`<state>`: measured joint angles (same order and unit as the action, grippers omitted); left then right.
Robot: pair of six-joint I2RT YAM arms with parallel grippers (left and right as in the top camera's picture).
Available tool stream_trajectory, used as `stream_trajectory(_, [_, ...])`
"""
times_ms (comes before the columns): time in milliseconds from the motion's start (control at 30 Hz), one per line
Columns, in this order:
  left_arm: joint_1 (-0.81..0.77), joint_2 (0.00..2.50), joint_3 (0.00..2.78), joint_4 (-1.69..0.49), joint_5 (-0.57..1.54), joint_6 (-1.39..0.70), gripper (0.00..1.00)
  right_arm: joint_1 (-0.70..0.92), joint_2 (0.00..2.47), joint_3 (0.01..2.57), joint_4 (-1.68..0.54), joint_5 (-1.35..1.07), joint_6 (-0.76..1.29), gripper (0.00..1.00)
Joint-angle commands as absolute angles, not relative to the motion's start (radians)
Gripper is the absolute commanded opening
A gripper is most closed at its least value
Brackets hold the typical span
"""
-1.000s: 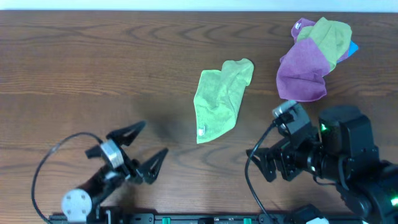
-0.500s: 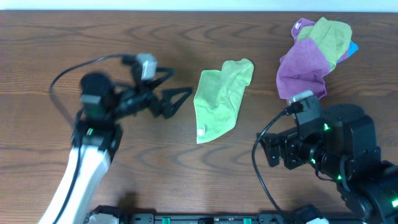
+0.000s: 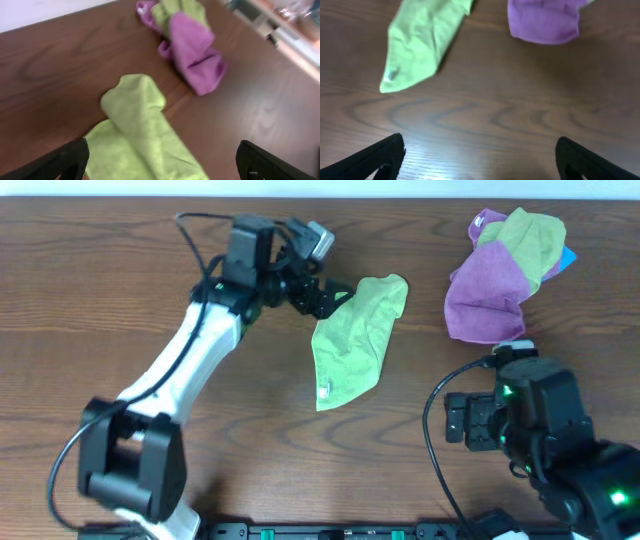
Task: Fold the cloth
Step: 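Reach the left gripper to the green cloth's top edge and grasp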
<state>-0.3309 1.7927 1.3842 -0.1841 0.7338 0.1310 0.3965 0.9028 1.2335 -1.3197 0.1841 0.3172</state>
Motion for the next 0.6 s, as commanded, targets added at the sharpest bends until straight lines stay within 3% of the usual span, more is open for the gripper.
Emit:
stream_trajectory(0, [-0.337, 1.866, 1.485, -0.231, 0.624, 0.228, 0.95, 0.392, 0.901, 1.18, -1.312, 0.23, 0.408, 0.93])
stream_trajectory(233, [-0.341, 2.009, 1.59, -0.296, 0.595, 0.258, 0.95, 0.393, 0.881, 1.144, -1.378, 0.212, 0.522, 0.96])
stream_trajectory(567, [-0.383, 2.073, 1.591, -0.366, 0.619, 0.258, 0.95, 0.393, 0.642, 1.139, -1.46, 0.202, 0.572, 0.99])
